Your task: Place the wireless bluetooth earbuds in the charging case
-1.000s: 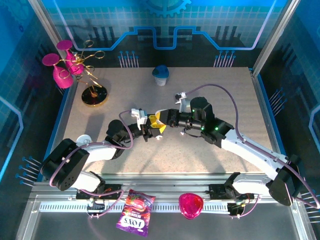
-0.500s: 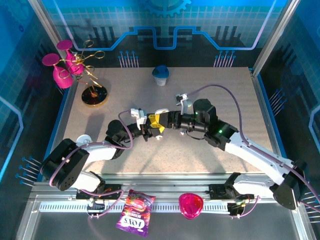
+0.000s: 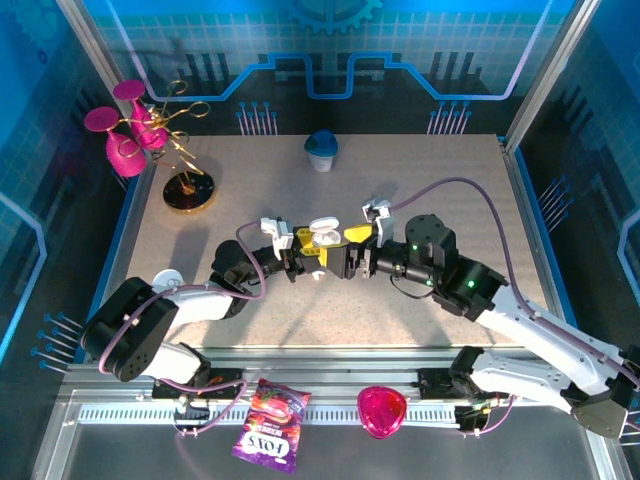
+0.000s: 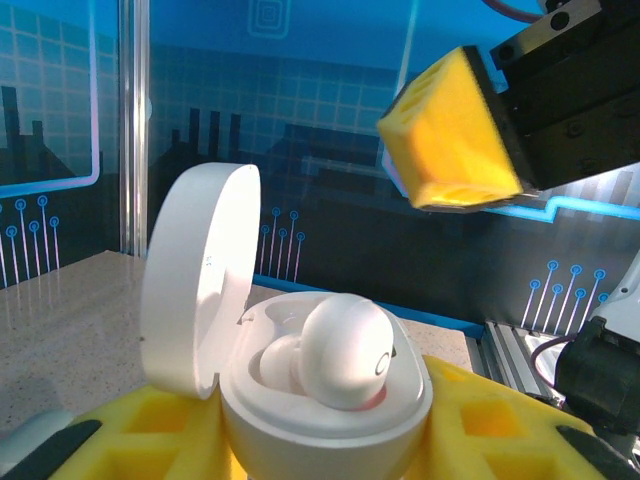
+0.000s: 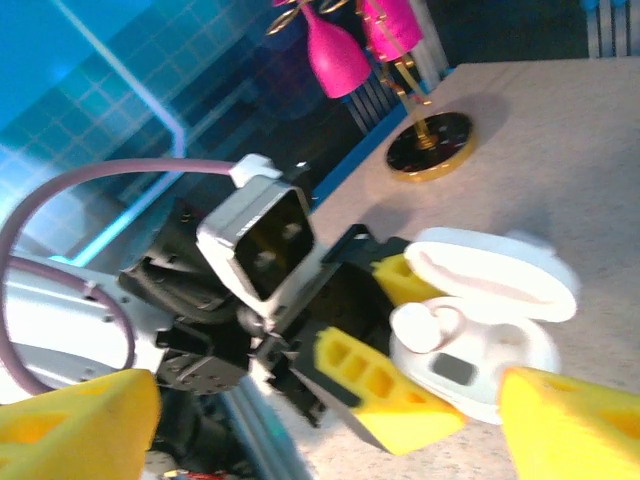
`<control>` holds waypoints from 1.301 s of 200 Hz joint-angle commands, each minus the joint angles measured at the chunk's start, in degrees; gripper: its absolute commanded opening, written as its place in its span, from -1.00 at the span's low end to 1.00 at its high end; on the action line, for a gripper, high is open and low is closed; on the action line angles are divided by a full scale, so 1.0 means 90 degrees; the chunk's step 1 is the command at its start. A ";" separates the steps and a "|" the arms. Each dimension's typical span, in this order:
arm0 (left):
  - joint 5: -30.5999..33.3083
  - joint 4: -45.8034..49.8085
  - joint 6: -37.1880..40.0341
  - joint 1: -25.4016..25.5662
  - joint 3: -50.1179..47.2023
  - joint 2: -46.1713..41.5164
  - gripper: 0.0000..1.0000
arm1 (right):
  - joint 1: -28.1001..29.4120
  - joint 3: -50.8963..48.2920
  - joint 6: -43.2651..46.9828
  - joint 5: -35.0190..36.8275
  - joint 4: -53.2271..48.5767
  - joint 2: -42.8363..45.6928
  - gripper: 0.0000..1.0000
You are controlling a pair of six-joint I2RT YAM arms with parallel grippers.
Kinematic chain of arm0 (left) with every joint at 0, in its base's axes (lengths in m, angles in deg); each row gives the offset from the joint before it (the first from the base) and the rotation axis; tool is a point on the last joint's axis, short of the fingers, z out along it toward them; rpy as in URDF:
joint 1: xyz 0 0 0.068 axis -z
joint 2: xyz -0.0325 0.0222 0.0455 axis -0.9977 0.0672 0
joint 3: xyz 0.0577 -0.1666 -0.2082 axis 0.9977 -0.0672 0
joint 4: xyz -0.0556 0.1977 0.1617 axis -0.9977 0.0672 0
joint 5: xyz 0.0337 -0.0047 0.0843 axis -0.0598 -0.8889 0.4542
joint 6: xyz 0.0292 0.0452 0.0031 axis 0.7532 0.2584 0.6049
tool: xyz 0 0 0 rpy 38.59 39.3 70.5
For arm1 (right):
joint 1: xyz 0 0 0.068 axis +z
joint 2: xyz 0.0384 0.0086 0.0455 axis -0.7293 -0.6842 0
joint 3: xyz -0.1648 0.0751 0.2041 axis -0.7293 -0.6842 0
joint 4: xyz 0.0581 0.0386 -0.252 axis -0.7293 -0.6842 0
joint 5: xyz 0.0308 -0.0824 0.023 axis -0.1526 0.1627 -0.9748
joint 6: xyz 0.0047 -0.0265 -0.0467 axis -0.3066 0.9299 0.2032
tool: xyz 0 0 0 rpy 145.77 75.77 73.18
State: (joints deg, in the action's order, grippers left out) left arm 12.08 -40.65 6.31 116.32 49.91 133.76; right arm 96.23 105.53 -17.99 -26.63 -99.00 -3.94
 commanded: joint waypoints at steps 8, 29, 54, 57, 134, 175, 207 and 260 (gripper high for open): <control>-0.0014 -0.0303 0.0165 0.0045 0.0036 -0.0122 -0.50 | 0.0037 0.0292 0.0690 0.1068 -0.0726 0.0028 0.99; -0.0049 -0.0303 0.0134 0.0046 0.0053 -0.0130 -0.50 | 0.0028 0.0517 0.0897 0.1039 -0.0926 -0.0262 0.99; -0.0078 -0.0304 0.0116 0.0043 0.0073 -0.0159 -0.50 | 0.0004 0.0683 0.0904 0.0874 -0.0933 -0.0589 1.00; -0.0083 -0.0303 0.0116 0.0039 0.0074 -0.0160 -0.49 | -0.0006 0.0692 0.0897 0.0855 -0.0933 -0.0621 0.99; -0.0166 -0.0303 0.0024 0.0053 0.0071 -0.0246 -0.49 | -0.0259 0.0776 0.0626 0.0310 -0.0830 -0.0979 1.00; -0.0204 -0.0303 0.0017 0.0056 0.0064 -0.0278 -0.50 | -0.0373 0.0809 0.0483 0.0203 -0.0767 -0.1100 0.96; -0.0215 -0.0303 0.0006 0.0055 0.0059 -0.0324 -0.50 | -0.0436 0.0839 0.0478 0.0159 -0.0756 -0.1192 0.93; -0.0234 -0.0303 0.0003 0.0049 0.0073 -0.0317 -0.50 | -0.0474 0.0891 0.0477 0.0113 -0.0776 -0.1310 0.93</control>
State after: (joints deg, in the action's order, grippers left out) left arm 11.43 -41.07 6.25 116.32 49.91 132.09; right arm 92.85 111.39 -13.23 -25.06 -105.80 -15.42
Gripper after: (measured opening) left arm 0.365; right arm 0.968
